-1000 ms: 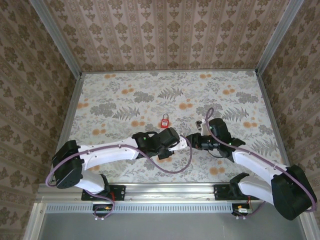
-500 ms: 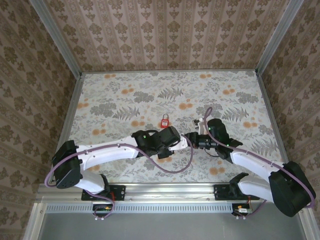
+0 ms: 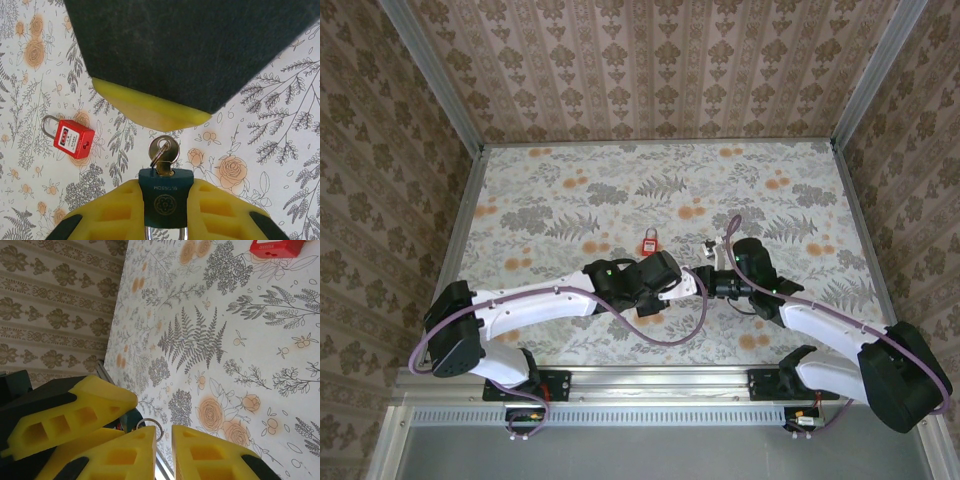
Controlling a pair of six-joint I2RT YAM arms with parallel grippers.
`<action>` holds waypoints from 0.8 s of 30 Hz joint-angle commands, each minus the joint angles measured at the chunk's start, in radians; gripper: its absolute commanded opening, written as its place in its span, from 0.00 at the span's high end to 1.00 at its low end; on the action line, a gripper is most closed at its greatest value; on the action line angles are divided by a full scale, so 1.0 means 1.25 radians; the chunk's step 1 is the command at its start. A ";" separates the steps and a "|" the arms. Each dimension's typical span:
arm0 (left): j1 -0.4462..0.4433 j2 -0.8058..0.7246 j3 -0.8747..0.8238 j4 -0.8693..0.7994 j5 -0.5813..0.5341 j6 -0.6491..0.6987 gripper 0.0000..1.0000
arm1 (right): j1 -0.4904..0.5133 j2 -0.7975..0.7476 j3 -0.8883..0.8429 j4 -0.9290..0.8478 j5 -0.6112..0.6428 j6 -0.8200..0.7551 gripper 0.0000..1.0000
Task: Unlock with the key
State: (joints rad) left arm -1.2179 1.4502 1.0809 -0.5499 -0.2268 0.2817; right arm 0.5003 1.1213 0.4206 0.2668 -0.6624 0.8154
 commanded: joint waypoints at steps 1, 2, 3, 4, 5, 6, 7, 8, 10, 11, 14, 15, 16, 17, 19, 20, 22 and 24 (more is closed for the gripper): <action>-0.005 -0.022 0.008 -0.006 0.010 0.002 0.82 | 0.004 -0.001 0.016 0.025 -0.024 -0.004 0.82; -0.005 -0.022 0.007 -0.004 0.010 0.002 0.82 | 0.005 0.003 0.018 0.026 -0.025 -0.003 0.82; -0.005 -0.024 0.007 -0.001 0.010 0.001 0.82 | 0.005 0.006 0.015 0.035 -0.026 0.001 0.83; -0.005 -0.025 0.004 0.001 0.010 0.002 0.82 | 0.007 0.009 0.013 0.045 -0.029 0.006 0.83; -0.005 -0.026 0.004 0.002 0.009 0.002 0.82 | 0.007 0.011 0.013 0.049 -0.029 0.009 0.84; -0.005 -0.026 0.004 0.002 0.009 0.002 0.82 | 0.010 0.011 0.013 0.052 -0.029 0.014 0.84; -0.005 -0.025 0.003 0.004 0.009 0.002 0.82 | 0.013 0.012 0.014 0.053 -0.029 0.014 0.84; -0.005 -0.024 0.004 0.004 0.009 0.003 0.82 | 0.014 0.011 0.015 0.055 -0.032 0.014 0.84; -0.005 -0.024 0.004 0.007 0.010 0.004 0.82 | 0.017 0.009 0.013 0.054 -0.033 0.013 0.84; -0.005 -0.024 0.003 0.009 0.009 0.004 0.82 | 0.018 0.009 0.013 0.055 -0.034 0.011 0.85; -0.004 -0.027 0.000 0.014 0.008 0.005 0.82 | 0.023 0.017 0.012 0.063 -0.038 0.015 0.86; -0.003 -0.027 0.000 0.015 0.008 0.005 0.82 | 0.024 0.019 0.012 0.070 -0.043 0.015 0.87; -0.004 -0.028 -0.001 0.018 0.008 0.005 0.82 | 0.027 0.022 0.013 0.072 -0.044 0.015 0.87; -0.003 -0.029 -0.001 0.021 0.007 0.007 0.82 | 0.028 0.025 0.014 0.072 -0.045 0.015 0.87; -0.003 -0.030 0.000 0.024 0.006 0.009 0.82 | 0.036 0.034 0.015 0.083 -0.051 0.016 0.88; -0.002 -0.030 0.000 0.026 0.006 0.009 0.82 | 0.041 0.037 0.015 0.086 -0.049 0.018 0.89; -0.001 -0.030 0.002 0.027 0.006 0.011 0.82 | 0.047 0.037 0.014 0.087 -0.038 0.017 0.91; -0.001 -0.030 0.002 0.028 0.008 0.011 0.82 | 0.049 0.036 0.015 0.086 -0.036 0.013 0.92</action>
State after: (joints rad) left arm -1.2167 1.4460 1.0786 -0.5659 -0.2249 0.2848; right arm 0.5396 1.1595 0.4210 0.3424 -0.6807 0.8234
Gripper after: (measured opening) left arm 0.194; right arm 0.083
